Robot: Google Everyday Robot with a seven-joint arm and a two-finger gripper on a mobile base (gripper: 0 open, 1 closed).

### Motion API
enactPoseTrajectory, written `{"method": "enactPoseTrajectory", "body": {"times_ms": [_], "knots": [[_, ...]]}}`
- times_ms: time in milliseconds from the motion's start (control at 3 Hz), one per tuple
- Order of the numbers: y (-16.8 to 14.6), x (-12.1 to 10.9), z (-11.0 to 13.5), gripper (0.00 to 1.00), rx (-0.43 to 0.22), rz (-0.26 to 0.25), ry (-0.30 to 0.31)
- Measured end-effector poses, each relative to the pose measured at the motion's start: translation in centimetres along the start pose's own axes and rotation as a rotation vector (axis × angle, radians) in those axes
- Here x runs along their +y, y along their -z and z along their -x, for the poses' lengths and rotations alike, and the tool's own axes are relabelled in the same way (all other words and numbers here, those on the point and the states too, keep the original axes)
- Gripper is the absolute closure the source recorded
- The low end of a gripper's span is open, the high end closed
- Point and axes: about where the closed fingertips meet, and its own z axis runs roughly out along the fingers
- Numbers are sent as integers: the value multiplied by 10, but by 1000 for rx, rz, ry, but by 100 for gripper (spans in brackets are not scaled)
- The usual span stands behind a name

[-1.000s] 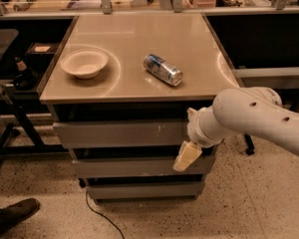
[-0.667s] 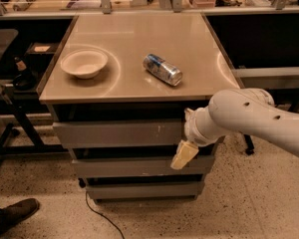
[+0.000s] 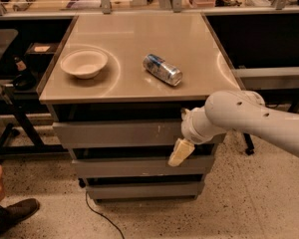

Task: Open top drawer

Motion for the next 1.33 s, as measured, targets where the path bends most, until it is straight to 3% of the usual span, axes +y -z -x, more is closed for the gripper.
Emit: {"method": "enactPoseTrajectory", "body": {"times_ms": [333,1000,1333], "knots": [[-10,6,-5,0,-9,14,0],[-19,28,-23,0,31,92,7],[-18,27,-22,0,32,92,7]]}}
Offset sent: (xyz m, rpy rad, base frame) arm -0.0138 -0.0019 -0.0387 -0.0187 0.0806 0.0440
